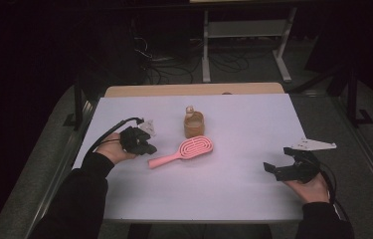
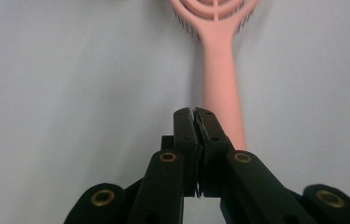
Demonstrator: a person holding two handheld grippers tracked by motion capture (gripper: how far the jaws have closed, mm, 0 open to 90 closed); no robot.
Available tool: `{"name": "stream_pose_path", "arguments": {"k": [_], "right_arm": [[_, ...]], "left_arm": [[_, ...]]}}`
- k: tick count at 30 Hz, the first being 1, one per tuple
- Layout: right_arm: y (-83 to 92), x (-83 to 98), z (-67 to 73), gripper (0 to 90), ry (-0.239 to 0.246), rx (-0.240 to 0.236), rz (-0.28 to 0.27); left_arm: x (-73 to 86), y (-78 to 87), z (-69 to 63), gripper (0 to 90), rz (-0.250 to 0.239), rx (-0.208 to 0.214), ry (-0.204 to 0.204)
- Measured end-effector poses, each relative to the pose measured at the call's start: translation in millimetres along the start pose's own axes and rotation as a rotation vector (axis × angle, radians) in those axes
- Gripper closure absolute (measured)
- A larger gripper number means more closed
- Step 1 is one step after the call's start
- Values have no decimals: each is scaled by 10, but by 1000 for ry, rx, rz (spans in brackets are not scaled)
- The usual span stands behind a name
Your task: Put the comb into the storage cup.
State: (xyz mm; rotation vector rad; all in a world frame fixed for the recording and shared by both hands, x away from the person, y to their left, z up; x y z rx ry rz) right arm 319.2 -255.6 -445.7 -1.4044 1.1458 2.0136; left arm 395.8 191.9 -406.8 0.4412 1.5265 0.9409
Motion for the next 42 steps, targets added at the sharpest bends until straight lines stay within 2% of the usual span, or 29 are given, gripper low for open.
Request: {"name": "stream_pose_path", "arguments": {"k": [9, 13, 18, 19, 20, 21, 25, 27, 29, 33, 34, 35, 37, 38, 42], "right_arm": [[0, 1, -1, 0, -3, -1, 0], [1, 1, -1, 0, -3, -2, -1], [4, -2, -3, 0, -7, -6, -5], [4, -2, -3, 0, -7, -6, -5], [6, -3, -4, 0, -7, -6, -7], [8, -3, -5, 0, -8, -6, -7], [4, -2, -6, 0, -8, -9, -7], [2, -1, -4, 0, -9, -12, -5], [2, 0, -3, 0, -9, -12, -4], [3, 0, -3, 0, -9, -12, -4], [3, 0, -3, 0, -10, -13, -4], [2, 0, -3, 0, -10, -14, -3], [3, 0, -3, 0, -10, -14, -3], [4, -2, -2, 0, -10, -15, -5], [6, -2, -3, 0, -10, -16, -6]], "left_arm": [[-259, 156, 28, 808, -49, -5, -21], [-343, 169, 23, 772, -62, 0, -27], [-440, 147, -2, 620, -100, 13, -18], [-450, 137, -3, 620, -103, 12, -14], [-454, 123, -6, 578, -105, 16, -11], [-453, 105, -12, 522, -105, 30, -9], [-430, 5, -40, 462, -92, 75, 4], [-409, -53, -58, 396, -80, 94, 8], [-398, -105, -70, 381, -71, 113, 17], [-399, -191, -96, 293, -76, 130, 25], [-399, -212, -101, 231, -73, 128, 25], [-398, -233, -106, 213, -69, 124, 21], [-396, -270, -118, 200, -65, 144, 32], [-393, -290, -125, 154, -58, 157, 41], [-373, -374, -151, 97, -46, 161, 44]]}}
Point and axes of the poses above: each handheld gripper's, and its own axes: y roughly backward along the jaws, x roughly out of its underside, z roughly to its left, the point moved 4 cm from there along -y, roughly forward along the jaws, and after that the axes turned 13 degrees about -z, right-handed, at the moved point
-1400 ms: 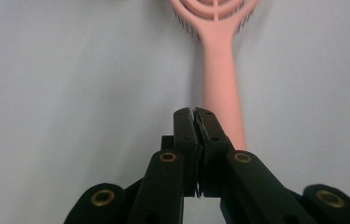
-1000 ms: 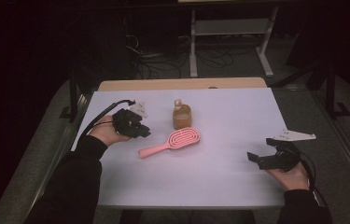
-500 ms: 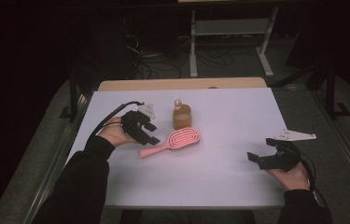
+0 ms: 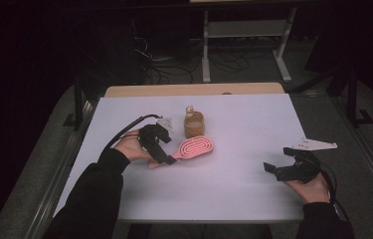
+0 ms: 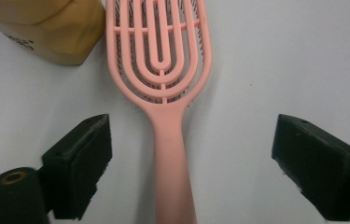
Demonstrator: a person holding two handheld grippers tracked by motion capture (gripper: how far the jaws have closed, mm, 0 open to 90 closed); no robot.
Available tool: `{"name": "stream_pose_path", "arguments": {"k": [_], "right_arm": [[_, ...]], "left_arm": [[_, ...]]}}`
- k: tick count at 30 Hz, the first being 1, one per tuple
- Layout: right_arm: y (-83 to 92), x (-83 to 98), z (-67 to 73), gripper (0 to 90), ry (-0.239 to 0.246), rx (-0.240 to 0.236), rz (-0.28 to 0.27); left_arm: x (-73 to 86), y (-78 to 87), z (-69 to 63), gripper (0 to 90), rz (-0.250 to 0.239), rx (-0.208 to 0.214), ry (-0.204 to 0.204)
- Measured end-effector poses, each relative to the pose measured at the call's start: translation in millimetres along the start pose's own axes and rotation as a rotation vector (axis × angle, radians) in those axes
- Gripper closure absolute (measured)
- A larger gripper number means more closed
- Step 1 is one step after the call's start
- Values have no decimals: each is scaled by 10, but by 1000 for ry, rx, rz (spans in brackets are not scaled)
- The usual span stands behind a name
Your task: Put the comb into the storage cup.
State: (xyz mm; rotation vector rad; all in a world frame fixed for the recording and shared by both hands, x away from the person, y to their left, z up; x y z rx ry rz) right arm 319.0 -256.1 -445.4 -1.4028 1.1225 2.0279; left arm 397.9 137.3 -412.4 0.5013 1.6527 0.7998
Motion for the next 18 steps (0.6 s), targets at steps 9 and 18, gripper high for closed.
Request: {"name": "stream_pose_path", "arguments": {"k": [9, 18], "right_arm": [[-1, -1, 2, 0, 0, -1, 0], [-3, 3, 4, 0, 0, -2, 2]], "left_arm": [[106, -184, 41, 0, 40, -10, 19], [174, -275, 74, 0, 28, -13, 24]]}}
Point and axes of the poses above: each handheld gripper's, and its own axes: y roughly backward along the jaws, x roughly out of its underside, z roughly to its left, the point moved 4 cm from there along -y, roughly forward along the jaws, and after that the axes turned 13 degrees about -z, right-handed, at the moved point
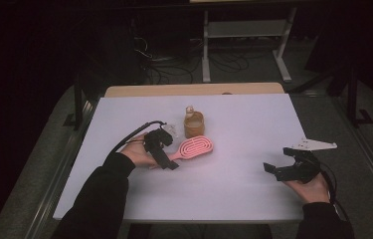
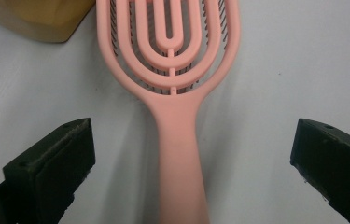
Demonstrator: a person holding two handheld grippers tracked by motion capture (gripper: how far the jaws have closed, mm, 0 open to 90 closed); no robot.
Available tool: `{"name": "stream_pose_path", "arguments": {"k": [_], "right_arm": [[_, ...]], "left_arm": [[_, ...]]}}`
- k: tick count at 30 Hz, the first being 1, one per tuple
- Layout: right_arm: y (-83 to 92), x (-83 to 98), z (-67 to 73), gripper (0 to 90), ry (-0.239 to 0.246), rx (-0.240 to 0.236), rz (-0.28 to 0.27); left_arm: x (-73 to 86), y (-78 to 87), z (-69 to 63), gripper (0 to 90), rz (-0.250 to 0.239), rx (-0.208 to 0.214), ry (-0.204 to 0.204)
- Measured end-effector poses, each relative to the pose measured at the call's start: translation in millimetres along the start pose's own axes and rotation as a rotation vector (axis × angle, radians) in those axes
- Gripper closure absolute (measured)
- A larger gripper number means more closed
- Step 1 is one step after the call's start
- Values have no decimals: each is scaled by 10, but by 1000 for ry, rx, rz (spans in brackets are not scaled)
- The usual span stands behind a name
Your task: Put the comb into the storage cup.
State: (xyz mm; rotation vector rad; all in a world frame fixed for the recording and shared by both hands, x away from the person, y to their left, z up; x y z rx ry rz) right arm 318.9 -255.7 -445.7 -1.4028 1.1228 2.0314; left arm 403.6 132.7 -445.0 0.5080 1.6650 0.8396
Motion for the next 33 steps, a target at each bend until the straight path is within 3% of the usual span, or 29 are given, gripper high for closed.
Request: {"name": "stream_pose_path", "arguments": {"k": [5, 17, 21, 25, 27, 33], "right_arm": [[-1, 2, 1, 0, 0, 1, 2], [-1, 5, -1, 0, -1, 1, 5], [-3, 6, 1, 0, 0, 0, 6], [-2, 6, 1, 0, -1, 1, 5], [-2, 6, 3, 0, 0, 1, 6], [-4, 9, 1, 0, 2, 1, 8]], "left_arm": [[61, -29, 57, 11, -16, 4, 26], [138, -93, 82, 225, -25, -44, 2], [126, -99, 53, 312, -24, -30, -17], [113, -120, 31, 416, -11, -45, -46], [114, -141, 29, 457, 11, -86, -74], [80, -127, 22, 548, 1, -121, -101]]}}
Point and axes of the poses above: each handheld gripper's, and its own axes: y roughly backward along the jaws, x roughly out of its underside, z roughly to its left, the point moved 4 cm from there along -y, roughly forward along the jaws, and after that the axes turned 13 degrees about -z, right-handed, at the moved point
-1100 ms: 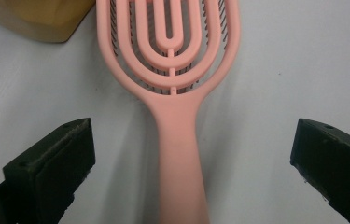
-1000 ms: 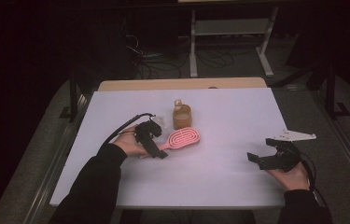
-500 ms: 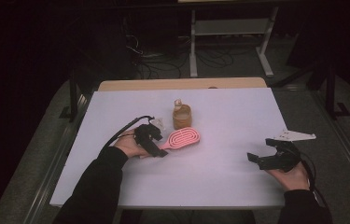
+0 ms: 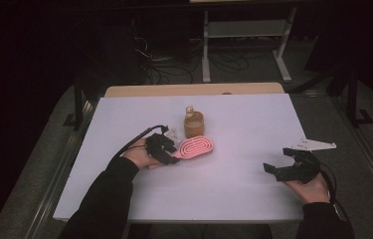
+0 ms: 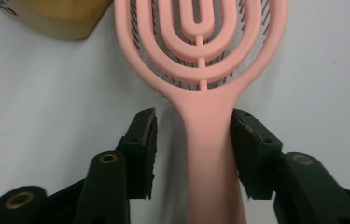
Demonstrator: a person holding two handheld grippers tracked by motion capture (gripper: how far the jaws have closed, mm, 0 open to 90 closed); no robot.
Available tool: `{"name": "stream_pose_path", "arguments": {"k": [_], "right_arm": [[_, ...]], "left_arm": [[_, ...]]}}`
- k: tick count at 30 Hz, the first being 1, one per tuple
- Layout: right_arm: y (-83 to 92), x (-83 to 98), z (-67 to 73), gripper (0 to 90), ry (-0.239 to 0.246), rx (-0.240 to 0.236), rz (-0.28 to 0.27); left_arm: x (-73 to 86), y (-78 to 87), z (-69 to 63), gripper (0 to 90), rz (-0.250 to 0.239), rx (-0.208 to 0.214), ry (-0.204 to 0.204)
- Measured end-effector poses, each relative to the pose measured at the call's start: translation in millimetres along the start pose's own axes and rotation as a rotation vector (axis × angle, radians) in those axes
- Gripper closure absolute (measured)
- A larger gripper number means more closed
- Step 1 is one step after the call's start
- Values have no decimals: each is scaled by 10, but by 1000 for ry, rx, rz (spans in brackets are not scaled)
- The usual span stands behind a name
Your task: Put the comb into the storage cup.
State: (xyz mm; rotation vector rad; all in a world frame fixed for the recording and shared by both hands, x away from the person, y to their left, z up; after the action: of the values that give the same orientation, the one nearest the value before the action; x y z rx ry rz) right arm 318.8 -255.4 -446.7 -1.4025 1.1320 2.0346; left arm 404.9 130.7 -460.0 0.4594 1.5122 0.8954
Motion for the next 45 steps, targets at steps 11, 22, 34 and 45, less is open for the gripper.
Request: {"name": "stream_pose_path", "arguments": {"k": [11, 22, 34, 45], "right_arm": [[-1, 0, 0, 0, -1, -1, 1], [-6, 3, 1, 0, 0, -3, 3], [-6, 5, 3, 0, 0, -5, 5], [-5, 1, 0, 0, -2, -5, 4]], "left_arm": [[-40, -29, -41, 680, 22, 23, -19], [-33, -19, -43, 696, 26, 32, -26], [-85, -4, -94, 699, 22, 53, -33], [-167, 160, -142, 699, -22, 48, -52]]}}
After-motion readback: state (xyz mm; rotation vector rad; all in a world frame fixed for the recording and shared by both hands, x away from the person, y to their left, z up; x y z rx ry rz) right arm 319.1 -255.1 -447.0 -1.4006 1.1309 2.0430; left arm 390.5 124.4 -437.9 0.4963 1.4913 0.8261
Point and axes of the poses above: each handheld gripper's, and its own axes: y roughly backward along the jaws, x roughly out of its underside, z roughly to its left, the point moved 4 cm from there along -y, roughly forward along the jaws, and after that the axes turned 13 degrees about -z, right-handed, at the moved point
